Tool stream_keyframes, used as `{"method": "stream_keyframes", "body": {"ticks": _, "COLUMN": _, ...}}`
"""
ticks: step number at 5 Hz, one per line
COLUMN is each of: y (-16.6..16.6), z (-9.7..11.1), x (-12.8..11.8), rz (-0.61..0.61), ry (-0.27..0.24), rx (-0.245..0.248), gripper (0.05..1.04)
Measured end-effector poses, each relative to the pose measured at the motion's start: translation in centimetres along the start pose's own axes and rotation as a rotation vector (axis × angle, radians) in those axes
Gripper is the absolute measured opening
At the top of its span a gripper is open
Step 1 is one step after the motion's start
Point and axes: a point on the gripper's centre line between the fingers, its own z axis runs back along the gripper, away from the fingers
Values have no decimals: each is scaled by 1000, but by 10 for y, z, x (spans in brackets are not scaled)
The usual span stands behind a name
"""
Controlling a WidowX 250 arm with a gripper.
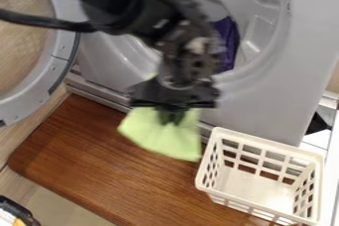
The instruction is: Put the green cloth in the white basket
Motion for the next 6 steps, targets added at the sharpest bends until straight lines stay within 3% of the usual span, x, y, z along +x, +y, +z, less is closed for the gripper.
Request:
{"method": "stream_keyframes", "body": {"ticks": 1, "y": -45, "z": 18, "x": -7, "rz": -117, "ry": -43, "rx": -97, "gripper": 64}}
{"method": "stream_keyframes", "body": {"ticks": 2, "y": -75, "z": 16, "x": -19, "rz": -213, "ry": -33, "rx": -172, "gripper": 64}}
{"method": "stream_keyframes", "body": {"ticks": 4, "y": -111, "z": -23, "x": -50, "rz": -329, "ry": 67, "rx": -304, "gripper": 64}}
{"method": "stream_keyframes", "body": {"ticks": 5, "y": -117, "z": -39, "x": -54, "rz": -359, "ry": 85, "rx": -287, "gripper": 64}}
{"method": "stream_keyframes", "body": {"ticks": 6, "y": -122, "z": -59, "x": -59, "rz": -357, "ry": 123, "rx": -309, "gripper": 64}}
